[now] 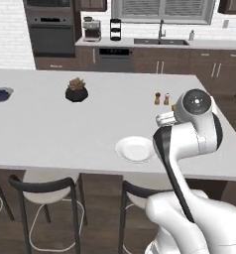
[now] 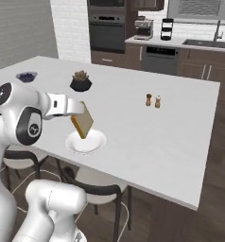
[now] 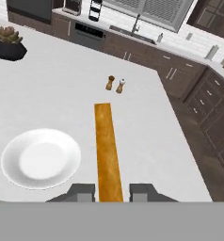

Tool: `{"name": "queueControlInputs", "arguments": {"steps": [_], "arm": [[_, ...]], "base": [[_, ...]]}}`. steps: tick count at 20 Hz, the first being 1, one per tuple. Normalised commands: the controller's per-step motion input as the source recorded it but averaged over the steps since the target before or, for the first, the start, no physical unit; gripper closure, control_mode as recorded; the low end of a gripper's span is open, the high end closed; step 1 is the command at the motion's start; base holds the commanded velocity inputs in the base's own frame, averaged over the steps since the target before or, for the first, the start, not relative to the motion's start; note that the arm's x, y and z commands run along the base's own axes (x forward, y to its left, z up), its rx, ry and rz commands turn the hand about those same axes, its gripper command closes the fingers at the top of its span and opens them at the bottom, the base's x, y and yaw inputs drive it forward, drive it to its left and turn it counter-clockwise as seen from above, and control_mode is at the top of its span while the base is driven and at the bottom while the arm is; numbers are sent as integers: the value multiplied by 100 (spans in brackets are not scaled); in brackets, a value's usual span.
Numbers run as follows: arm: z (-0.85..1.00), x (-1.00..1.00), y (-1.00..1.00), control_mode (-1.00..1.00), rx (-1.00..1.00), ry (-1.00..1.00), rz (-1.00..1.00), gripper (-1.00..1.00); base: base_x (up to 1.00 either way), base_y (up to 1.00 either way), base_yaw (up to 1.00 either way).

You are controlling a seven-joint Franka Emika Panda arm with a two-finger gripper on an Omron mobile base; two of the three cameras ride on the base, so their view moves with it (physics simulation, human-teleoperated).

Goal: Start the toaster. Once the lever pops up, take the bread to the plate on the dining counter.

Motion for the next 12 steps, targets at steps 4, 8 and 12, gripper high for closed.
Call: {"name": "queueControlInputs", "arguments": {"steps": [4, 8, 12], "arm": [[0, 0, 0, 100, 0, 0, 0, 100], [0, 0, 0, 100, 0, 0, 0, 100], [0, 0, 0, 100, 0, 0, 0, 100]], "base": [[50, 41, -19], [47, 64, -26], [47, 80, -35]]}}
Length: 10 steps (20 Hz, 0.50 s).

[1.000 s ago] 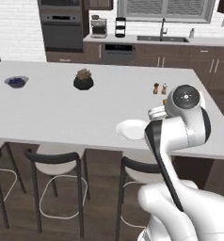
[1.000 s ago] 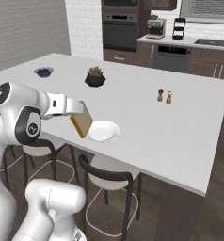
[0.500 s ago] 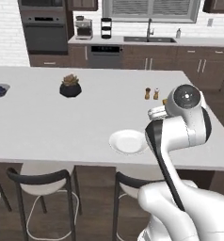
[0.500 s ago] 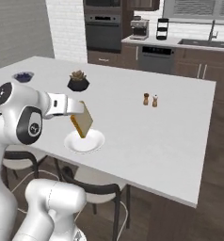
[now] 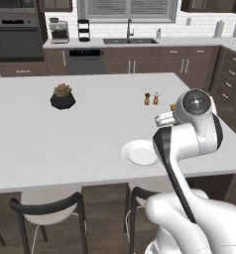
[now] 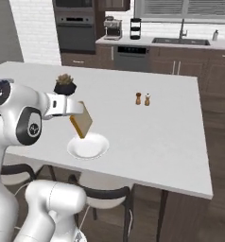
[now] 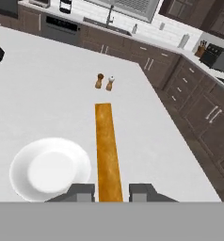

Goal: Start the toaster. Once the lever pops up, take the bread to the plate on the dining counter.

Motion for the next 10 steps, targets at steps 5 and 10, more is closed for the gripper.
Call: {"name": "queueControlInputs", "arguments": {"steps": [5, 10], "arm": [[0, 0, 0, 100, 0, 0, 0, 100], [0, 10, 0, -100, 0, 1, 0, 100]], "base": [[50, 71, -36], [18, 13, -6]]}}
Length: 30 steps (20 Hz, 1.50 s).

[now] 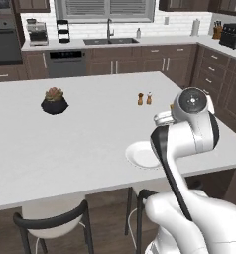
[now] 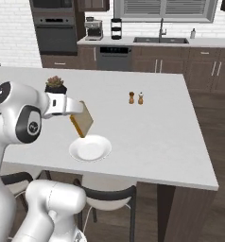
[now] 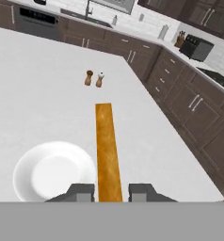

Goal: Start the toaster. Once the lever pops up, take the bread to the plate on the dining counter.

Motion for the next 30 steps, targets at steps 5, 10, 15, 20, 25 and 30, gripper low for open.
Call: {"name": "queueControlInputs", "arguments": {"steps": [5, 10, 15, 20, 25, 30], "arm": [[-6, 0, 0, -100, -1, 3, 0, 100], [-50, 1, 9, -100, -17, 5, 1, 100], [-52, 14, 13, -100, -22, 4, 1, 100], [-40, 31, 5, -100, -10, 7, 5, 100], [-13, 38, 3, -100, 1, 7, 12, 100], [-12, 34, 8, -100, 2, 7, 10, 100]], "base": [[0, 0, 0], [0, 0, 0], [0, 0, 0], [0, 0, 0], [0, 0, 0], [0, 0, 0]]}}
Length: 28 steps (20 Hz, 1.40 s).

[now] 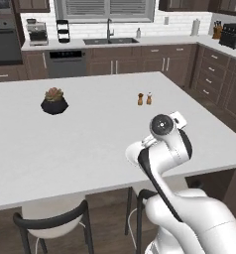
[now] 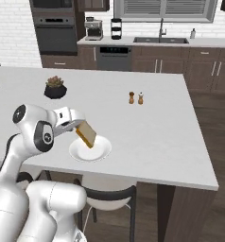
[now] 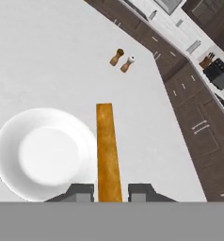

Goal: Start the toaster. Once the lever pops up, take the bread to the plate on the dining counter.

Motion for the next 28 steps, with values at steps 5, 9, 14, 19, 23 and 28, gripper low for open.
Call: {"name": "queueControlInputs", "arguments": {"steps": [5, 9, 14, 19, 23, 28], "arm": [[-21, 9, 16, -100, 0, 12, 3, 100], [-18, 10, 6, -100, 0, 4, 0, 100], [-7, 33, 0, -100, 0, 0, 0, 100], [-17, 40, 0, -100, 0, 0, 0, 100], [-26, 17, 0, -100, 0, 0, 0, 100], [-20, 8, 0, -100, 0, 0, 0, 100]], "base": [[0, 0, 0], [0, 0, 0], [0, 0, 0], [0, 0, 0], [0, 0, 0], [0, 0, 0]]}}
